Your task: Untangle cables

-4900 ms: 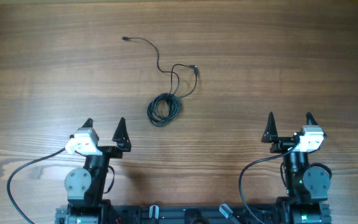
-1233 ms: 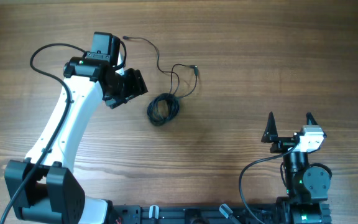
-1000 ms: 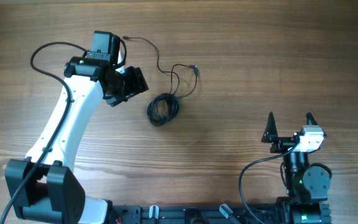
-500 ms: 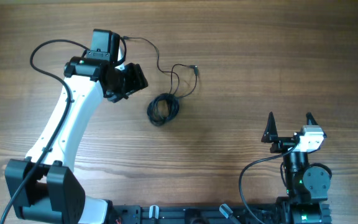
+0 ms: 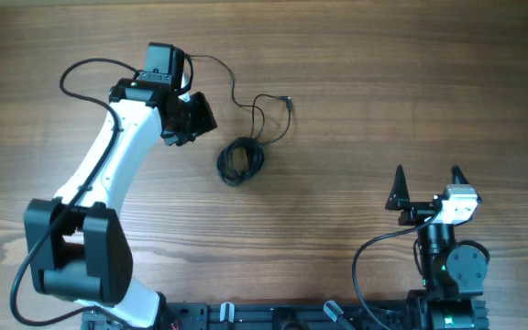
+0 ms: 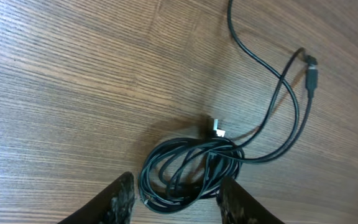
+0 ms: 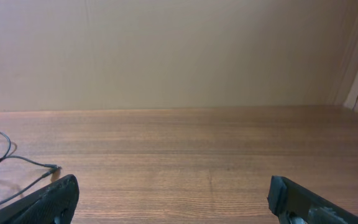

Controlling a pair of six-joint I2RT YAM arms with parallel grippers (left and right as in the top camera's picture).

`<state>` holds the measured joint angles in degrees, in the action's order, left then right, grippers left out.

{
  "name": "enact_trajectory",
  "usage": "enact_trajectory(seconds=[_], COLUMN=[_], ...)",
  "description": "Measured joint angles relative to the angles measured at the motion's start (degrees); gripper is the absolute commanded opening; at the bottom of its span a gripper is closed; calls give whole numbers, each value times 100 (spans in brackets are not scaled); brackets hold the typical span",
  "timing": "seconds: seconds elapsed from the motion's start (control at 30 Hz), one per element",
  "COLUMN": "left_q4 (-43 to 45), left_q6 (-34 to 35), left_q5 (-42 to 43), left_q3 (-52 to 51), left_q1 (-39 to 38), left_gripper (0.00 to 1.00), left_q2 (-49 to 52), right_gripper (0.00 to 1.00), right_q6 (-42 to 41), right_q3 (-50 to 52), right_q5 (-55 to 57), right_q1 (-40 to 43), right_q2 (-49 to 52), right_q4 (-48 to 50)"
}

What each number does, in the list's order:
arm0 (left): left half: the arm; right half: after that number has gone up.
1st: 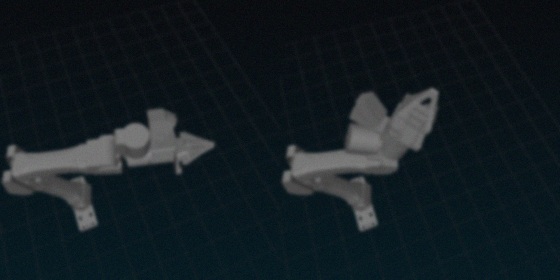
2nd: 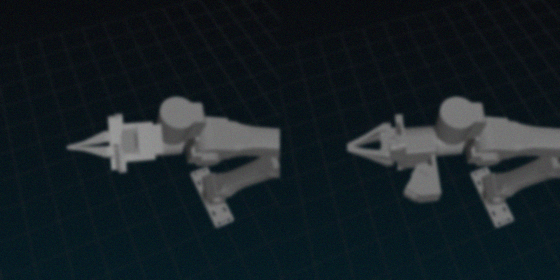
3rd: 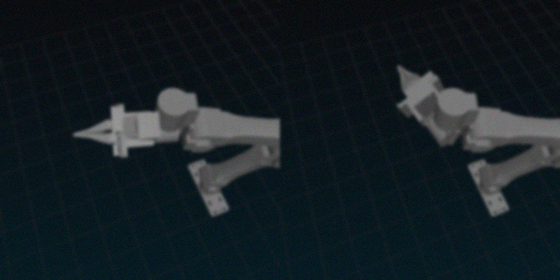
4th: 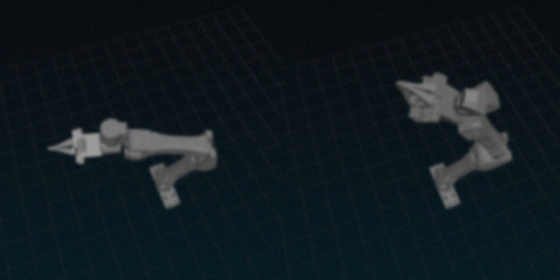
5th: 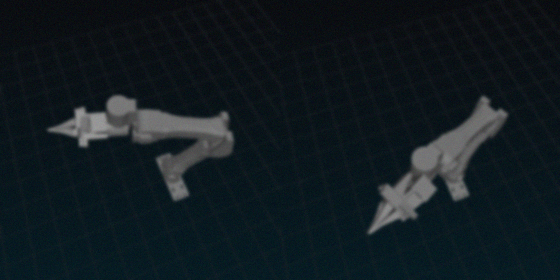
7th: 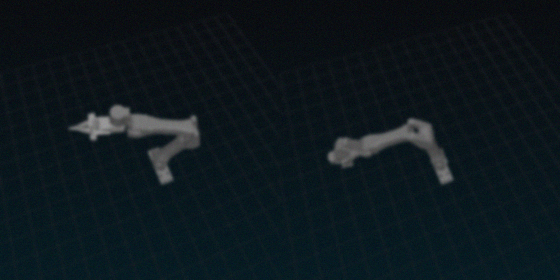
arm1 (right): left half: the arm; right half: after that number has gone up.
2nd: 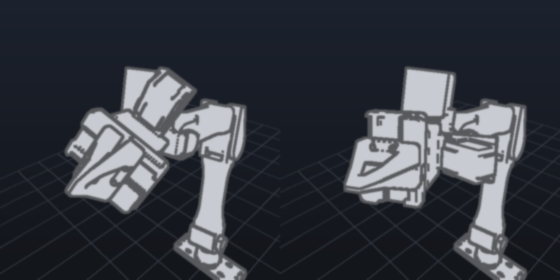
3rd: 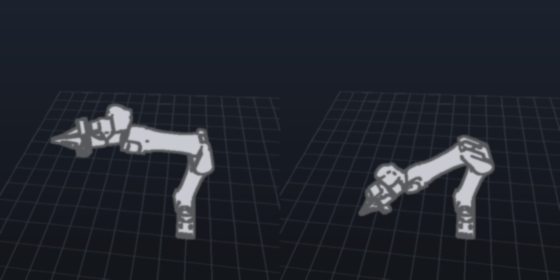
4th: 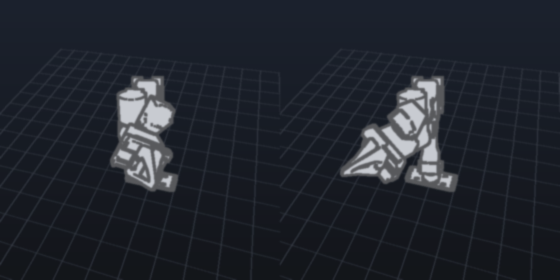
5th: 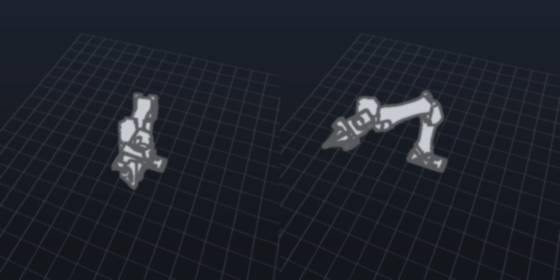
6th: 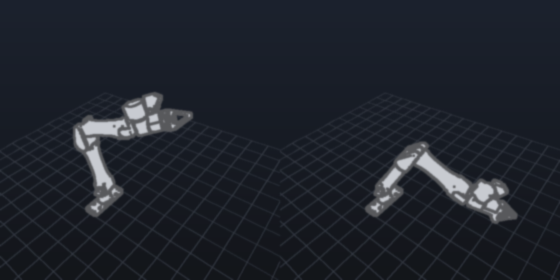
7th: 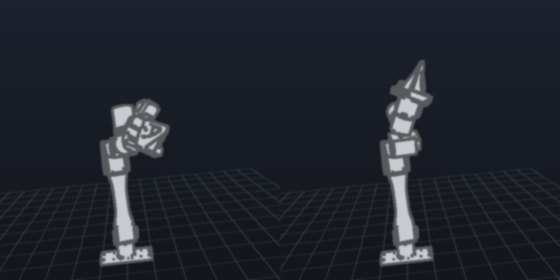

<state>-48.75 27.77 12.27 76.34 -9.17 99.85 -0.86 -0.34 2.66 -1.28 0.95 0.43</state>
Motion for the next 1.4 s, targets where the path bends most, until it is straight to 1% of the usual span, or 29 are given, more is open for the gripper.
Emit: enact_trajectory(seconds=[0.5,0.77,1.03,1.1,1.2,1.23,1.27,1.33,1.37,1.4], left_q4=[116,507,885,933,935,935,957,1117,1215,1233], left_q6=[0,0,0,2,11,7,4,-17,17,24], left_q5=[0,-479,-684,-713,-758,-774,-778,-793,-793,-791], left_q3=[0,0,0,0,0,0,0,0,0,0], left_q1=[0,0,0,0,0,0,0,0,0,0], left_gripper=[52,55,65,73,73,72,63,24,15,10], left_q2=[57,57,61,61,66,68,68,96,140,188], right_gripper=[100,100,100,100,100,100,100,100,100,100], right_q6=[0,0,0,0,0,0,0,0,0,0], right_q3=[0,0,0,0,0,0,0,0,0,0], right_q5=[0,0,2,0,0,0,0,0,0,2], right_q1=[0,0,0,0,0,0,0,0,0,0], right_q2=[0,0,0,0,0,0,0,0,0,0], right_q4=[0,0,0,0,0,0,0,0,0,0])
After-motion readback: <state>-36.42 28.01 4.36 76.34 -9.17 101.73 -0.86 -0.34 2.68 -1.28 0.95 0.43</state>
